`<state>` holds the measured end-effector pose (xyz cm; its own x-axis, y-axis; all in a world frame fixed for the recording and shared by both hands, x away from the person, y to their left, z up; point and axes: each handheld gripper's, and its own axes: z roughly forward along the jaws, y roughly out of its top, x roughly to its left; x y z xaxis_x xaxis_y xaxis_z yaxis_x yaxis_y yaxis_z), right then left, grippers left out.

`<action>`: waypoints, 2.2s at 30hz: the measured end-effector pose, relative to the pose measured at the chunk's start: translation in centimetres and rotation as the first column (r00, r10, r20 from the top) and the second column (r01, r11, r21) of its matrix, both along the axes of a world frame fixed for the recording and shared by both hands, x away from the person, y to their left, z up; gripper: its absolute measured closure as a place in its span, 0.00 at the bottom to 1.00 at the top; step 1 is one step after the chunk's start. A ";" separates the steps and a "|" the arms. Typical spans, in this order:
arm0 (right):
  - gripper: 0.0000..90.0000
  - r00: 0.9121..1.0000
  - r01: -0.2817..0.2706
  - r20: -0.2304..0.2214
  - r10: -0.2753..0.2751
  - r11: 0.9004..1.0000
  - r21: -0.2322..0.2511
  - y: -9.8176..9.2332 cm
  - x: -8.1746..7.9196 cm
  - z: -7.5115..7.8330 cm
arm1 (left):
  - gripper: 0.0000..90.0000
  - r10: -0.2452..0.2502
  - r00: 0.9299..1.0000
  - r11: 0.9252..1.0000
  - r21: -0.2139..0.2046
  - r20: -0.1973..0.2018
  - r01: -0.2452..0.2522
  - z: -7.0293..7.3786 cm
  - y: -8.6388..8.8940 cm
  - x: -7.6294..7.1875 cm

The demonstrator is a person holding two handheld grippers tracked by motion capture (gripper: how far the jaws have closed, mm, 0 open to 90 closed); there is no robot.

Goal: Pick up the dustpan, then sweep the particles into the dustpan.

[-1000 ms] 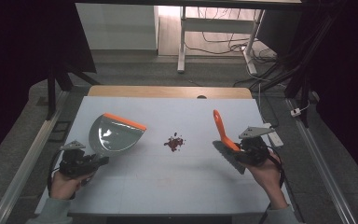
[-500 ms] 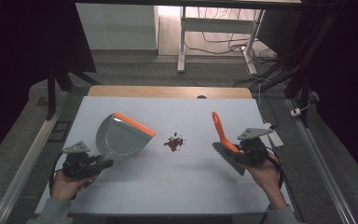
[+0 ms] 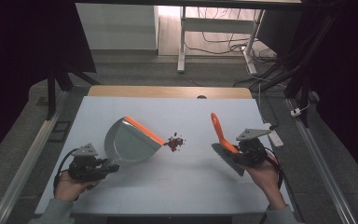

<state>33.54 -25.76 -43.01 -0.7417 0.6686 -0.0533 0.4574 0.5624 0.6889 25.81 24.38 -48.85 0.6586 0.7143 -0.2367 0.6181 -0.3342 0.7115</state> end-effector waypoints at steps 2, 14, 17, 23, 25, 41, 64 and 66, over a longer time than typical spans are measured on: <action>0.79 1.000 0.003 -0.003 -0.003 1.000 -0.001 0.0 0.0 0.0 | 0.68 -0.012 1.000 1.000 0.005 -0.004 0.012 0.0 -0.3 0.0; 0.79 1.000 -0.001 -0.006 0.001 1.000 -0.007 0.1 0.0 -0.2 | 0.68 -0.092 0.994 0.994 0.049 -0.051 0.094 -0.3 -2.6 0.0; 0.79 1.000 -0.005 -0.007 0.005 1.000 -0.013 0.2 0.0 -0.3 | 0.68 -0.118 0.991 0.990 0.067 -0.065 0.122 -0.4 -3.2 -0.1; 0.79 1.000 -0.006 -0.010 0.005 1.000 -0.015 0.2 0.1 -0.5 | 0.68 -0.147 0.985 0.983 0.095 -0.094 0.156 -0.7 -3.9 0.0; 0.79 1.000 -0.007 -0.010 0.007 1.000 -0.018 0.2 0.1 -0.5 | 0.68 -0.143 0.984 0.983 0.099 -0.107 0.154 -0.8 -3.8 0.0; 0.79 1.000 -0.008 -0.011 0.008 1.000 -0.018 0.3 0.1 -0.7 | 0.68 -0.136 0.978 0.981 0.114 -0.158 0.155 -1.4 -3.5 0.3; 0.79 1.000 -0.006 0.004 0.006 1.000 0.013 4.4 4.2 -0.3 | 0.68 -0.141 0.971 0.980 0.111 -0.194 0.164 -1.9 -3.9 0.7; 0.79 1.000 -0.008 0.003 0.008 1.000 0.018 5.1 4.9 -0.3 | 0.68 -0.142 0.971 0.980 0.111 -0.194 0.166 -2.0 -3.9 0.8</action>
